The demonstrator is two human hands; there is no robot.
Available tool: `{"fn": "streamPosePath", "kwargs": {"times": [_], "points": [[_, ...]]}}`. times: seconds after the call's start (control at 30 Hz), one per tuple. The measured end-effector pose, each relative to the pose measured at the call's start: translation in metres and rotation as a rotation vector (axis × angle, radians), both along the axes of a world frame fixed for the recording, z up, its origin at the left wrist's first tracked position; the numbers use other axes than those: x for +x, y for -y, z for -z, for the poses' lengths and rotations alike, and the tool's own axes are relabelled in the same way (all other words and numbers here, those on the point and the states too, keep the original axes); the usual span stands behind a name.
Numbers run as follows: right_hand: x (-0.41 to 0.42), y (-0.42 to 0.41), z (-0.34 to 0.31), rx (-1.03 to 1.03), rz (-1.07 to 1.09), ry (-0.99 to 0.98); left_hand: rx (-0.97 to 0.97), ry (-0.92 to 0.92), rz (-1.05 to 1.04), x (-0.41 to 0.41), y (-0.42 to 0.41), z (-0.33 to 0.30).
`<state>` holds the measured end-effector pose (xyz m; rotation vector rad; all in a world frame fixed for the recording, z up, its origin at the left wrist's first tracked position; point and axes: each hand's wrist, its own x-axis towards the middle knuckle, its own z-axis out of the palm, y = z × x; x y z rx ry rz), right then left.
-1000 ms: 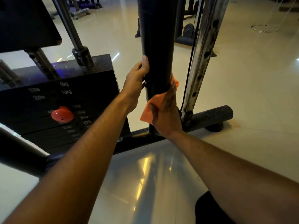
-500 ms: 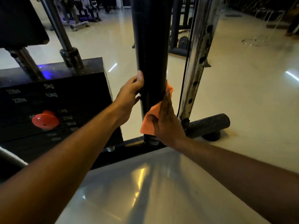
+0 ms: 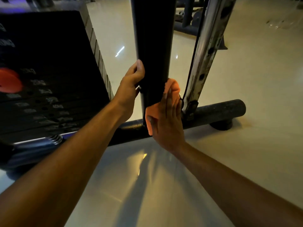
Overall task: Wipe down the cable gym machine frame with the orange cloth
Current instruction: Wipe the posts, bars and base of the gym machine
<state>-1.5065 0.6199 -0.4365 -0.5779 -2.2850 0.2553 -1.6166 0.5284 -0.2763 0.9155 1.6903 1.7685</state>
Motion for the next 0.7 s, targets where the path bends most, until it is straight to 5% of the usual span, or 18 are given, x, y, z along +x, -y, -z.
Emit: {"fn": "streamPosePath", "kwargs": {"times": [0.1,0.3,0.47,0.57,0.7], "points": [[0.006,-0.006,0.01,0.054,-0.009,0.036,-0.011,-0.054,-0.004,-0.003,0.0,0.014],[-0.026,0.016,-0.009,-0.196,0.068,-0.207,-0.072,-0.048,0.015,-0.007,0.005,0.039],[0.006,0.001,0.068,0.02,0.108,0.093,-0.121,0.015,0.022,-0.01,0.009,0.059],[0.015,-0.004,0.091,-0.04,0.12,0.179,-0.159,0.047,0.028,-0.008,0.011,0.072],[-0.018,0.026,0.076,-0.317,0.172,-0.067,-0.197,0.039,0.037,-0.01,0.012,0.086]]}}
